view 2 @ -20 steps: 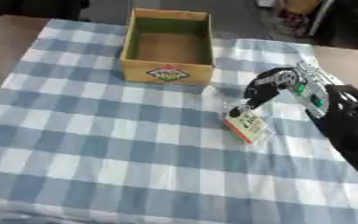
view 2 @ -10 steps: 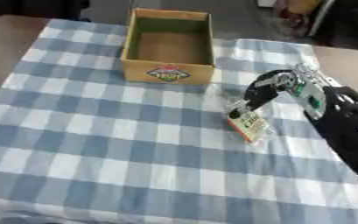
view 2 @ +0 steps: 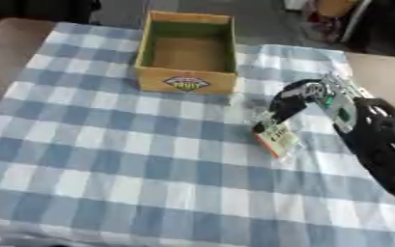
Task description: Pick up objects on the table and place them in the box.
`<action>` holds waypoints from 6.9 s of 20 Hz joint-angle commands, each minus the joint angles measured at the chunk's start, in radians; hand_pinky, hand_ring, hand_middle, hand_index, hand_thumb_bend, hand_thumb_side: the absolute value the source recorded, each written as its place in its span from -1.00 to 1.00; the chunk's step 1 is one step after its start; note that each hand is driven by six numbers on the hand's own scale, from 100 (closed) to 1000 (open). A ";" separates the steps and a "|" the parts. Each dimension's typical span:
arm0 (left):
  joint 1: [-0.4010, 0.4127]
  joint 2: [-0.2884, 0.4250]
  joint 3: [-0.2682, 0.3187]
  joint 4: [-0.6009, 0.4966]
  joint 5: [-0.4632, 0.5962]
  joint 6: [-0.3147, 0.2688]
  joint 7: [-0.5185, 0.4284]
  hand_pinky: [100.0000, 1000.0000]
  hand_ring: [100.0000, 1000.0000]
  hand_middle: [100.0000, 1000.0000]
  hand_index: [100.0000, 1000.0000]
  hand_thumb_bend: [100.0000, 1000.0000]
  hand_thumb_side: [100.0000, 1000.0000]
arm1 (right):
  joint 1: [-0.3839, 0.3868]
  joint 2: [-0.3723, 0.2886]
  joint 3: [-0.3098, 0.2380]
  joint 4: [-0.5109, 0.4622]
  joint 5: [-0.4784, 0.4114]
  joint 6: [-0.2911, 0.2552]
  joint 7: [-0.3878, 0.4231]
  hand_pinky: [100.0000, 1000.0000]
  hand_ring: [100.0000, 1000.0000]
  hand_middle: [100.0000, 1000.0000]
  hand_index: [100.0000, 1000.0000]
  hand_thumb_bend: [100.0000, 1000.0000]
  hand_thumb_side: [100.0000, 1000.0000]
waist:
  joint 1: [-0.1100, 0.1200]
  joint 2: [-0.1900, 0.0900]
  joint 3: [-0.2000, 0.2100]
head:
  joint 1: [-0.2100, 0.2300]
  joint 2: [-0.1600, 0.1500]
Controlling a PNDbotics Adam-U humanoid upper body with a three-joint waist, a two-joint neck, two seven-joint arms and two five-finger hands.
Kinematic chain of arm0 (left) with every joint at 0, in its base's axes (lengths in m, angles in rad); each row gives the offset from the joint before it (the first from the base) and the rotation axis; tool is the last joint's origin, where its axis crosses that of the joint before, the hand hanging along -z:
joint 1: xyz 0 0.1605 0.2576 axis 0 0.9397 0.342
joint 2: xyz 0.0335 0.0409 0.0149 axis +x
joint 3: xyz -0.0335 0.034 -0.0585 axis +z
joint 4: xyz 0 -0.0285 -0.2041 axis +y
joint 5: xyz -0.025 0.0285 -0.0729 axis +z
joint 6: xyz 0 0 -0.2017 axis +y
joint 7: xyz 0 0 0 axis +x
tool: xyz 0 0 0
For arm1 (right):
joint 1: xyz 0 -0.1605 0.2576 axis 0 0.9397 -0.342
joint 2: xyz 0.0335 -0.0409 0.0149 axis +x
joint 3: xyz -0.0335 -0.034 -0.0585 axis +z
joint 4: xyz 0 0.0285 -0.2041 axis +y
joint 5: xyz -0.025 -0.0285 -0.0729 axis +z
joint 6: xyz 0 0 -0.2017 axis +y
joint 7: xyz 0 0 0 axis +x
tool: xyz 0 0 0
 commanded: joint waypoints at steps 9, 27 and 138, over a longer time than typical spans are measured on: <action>-0.009 0.013 -0.002 -0.016 -0.001 0.000 -0.003 0.42 0.29 0.55 0.81 -0.48 0.71 | 0.027 0.000 -0.005 -0.026 0.087 -0.024 0.004 1.00 1.00 0.74 0.76 0.30 0.37 | 0.002 -0.015 0.002 | 0.002 0.001; -0.005 0.011 0.001 -0.016 -0.002 0.000 0.000 0.42 0.29 0.55 0.81 -0.48 0.71 | 0.163 0.110 -0.048 -0.040 0.527 -0.100 -0.204 -0.76 0.07 0.10 0.12 -0.42 0.37 | 0.005 -0.023 -0.005 | 0.022 0.001; -0.267 -0.075 -0.048 -0.016 -0.001 -0.018 -0.057 0.39 0.27 0.53 0.83 -0.51 0.75 | -0.164 -0.229 -0.317 -0.121 -0.451 -0.491 -1.453 -1.00 -1.00 -1.00 -1.00 -1.00 0.77 | -0.136 0.259 0.285 | 0.059 -0.336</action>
